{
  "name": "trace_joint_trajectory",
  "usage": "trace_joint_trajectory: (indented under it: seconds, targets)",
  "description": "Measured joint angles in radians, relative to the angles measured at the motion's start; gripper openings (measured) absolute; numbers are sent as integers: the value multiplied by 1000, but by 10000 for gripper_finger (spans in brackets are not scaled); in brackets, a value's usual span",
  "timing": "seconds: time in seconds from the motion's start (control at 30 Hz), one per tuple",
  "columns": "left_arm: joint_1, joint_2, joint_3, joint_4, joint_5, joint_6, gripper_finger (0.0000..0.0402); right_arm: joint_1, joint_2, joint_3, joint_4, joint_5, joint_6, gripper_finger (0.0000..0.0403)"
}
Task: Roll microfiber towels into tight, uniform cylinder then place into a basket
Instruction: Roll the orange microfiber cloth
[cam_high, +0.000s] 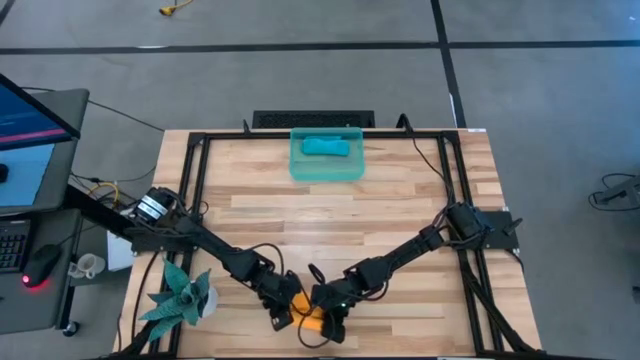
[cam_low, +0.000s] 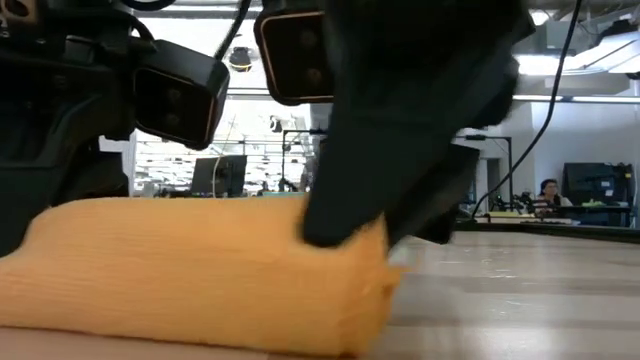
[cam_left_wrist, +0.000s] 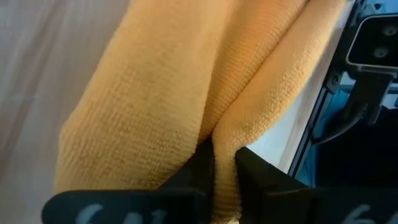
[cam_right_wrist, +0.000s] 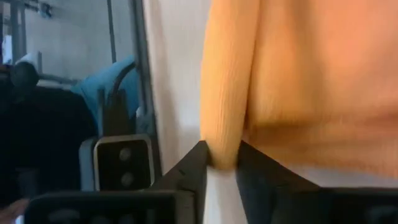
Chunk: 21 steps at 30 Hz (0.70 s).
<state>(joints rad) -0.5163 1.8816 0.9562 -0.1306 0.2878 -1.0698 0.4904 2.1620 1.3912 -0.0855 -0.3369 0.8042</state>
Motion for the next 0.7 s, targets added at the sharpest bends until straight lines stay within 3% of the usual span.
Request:
trace_joint_trajectory:
  seconds: [0.2, 0.37, 0.53, 0.7]
  targets:
    - [0, -1, 0, -14, 2, 7, 22, -17, -5, -1, -36, -70, 0, 152]
    - [-1, -1, -1, -14, -4, 2, 22, -29, -44, -3, -160, -37, -61, 174]
    - [-1, -1, -1, -13, -8, -13, 22, 8, -124, -2, -195, 84, -163, 174]
    - [0, -1, -1, -12, -13, -16, 22, 93, -149, 0, 9, 291, -308, 171]
